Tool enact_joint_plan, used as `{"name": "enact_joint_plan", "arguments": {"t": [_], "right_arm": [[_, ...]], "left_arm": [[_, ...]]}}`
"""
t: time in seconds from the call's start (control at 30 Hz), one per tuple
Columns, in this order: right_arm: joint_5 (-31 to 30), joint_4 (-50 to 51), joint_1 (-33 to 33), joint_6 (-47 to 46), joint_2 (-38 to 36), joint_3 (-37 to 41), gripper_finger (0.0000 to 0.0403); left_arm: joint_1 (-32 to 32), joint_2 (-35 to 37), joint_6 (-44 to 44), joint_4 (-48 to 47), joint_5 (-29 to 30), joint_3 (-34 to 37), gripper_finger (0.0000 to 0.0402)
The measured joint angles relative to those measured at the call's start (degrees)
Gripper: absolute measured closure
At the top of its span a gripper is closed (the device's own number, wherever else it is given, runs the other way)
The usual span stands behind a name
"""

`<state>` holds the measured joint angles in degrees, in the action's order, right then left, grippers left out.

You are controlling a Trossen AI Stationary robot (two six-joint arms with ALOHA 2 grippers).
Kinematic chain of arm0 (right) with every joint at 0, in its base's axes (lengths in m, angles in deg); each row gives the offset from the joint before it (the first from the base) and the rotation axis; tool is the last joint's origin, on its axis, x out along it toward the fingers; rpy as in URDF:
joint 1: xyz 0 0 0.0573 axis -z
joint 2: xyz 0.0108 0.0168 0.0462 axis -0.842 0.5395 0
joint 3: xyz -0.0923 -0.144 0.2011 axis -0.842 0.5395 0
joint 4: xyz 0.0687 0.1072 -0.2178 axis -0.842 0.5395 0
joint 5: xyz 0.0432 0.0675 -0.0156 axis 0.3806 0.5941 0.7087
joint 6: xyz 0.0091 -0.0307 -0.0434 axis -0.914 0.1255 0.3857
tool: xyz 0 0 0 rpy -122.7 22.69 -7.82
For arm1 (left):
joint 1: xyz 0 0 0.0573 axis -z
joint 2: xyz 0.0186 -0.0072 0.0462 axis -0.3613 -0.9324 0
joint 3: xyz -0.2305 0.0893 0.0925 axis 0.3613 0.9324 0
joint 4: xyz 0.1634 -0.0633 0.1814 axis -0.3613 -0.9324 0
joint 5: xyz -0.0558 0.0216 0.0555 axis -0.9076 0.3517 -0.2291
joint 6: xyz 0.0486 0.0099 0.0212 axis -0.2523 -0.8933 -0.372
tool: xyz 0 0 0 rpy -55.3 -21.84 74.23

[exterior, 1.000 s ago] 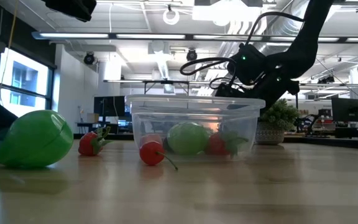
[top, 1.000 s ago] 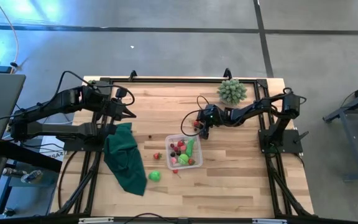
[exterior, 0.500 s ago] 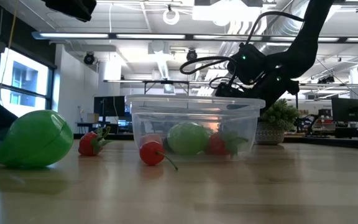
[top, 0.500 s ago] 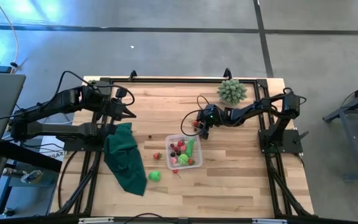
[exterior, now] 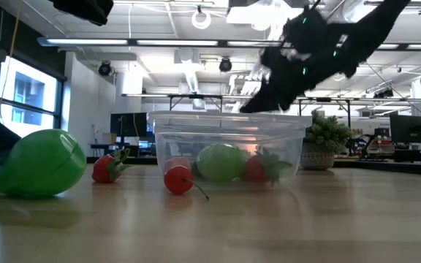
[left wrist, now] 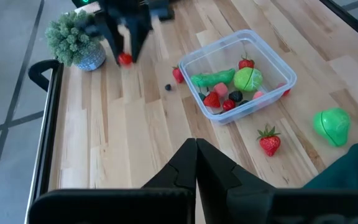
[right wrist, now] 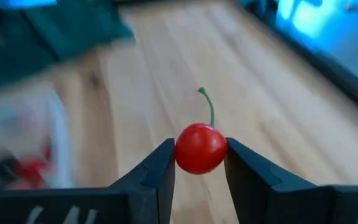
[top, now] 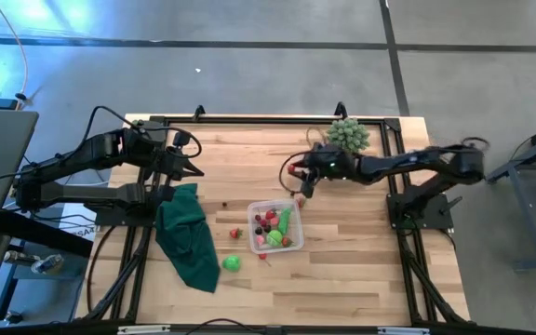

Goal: Pick and placing Produce into tupperware
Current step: Put the red cherry into the transparent bin

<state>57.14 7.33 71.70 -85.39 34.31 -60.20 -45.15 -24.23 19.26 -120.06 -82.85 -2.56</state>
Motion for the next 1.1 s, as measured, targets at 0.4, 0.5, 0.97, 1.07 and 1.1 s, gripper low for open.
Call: {"name": "enact_joint_plan", "arguments": {"t": [0.4, 0.5, 0.97, 1.07, 1.1], "right_arm": [[0.02, 13.74, -9.59, -2.19, -17.67, -7.74, 0.0295], [-3.37, 23.65, -12.83, 0.26, -14.77, -14.49, 0.0295], [5.05, 33.20, -17.53, -1.77, 12.48, -25.94, 0.0295], [5.86, 32.43, -18.34, -3.21, 15.86, -25.95, 0.0295], [6.04, 31.94, -18.67, -3.69, 16.58, -25.95, 0.0295]], "left_arm": [[-0.01, 0.00, 0.01, 0.01, -0.01, 0.00, 0.0401], [0.00, 0.00, 0.02, 0.02, 0.00, -0.02, 0.0401], [-0.01, 0.00, 0.02, 0.00, -0.01, -0.01, 0.0401], [-0.02, 0.00, 0.00, 0.00, 0.00, -0.02, 0.0401], [0.00, 0.00, 0.00, 0.00, 0.00, 0.00, 0.0401]]}}
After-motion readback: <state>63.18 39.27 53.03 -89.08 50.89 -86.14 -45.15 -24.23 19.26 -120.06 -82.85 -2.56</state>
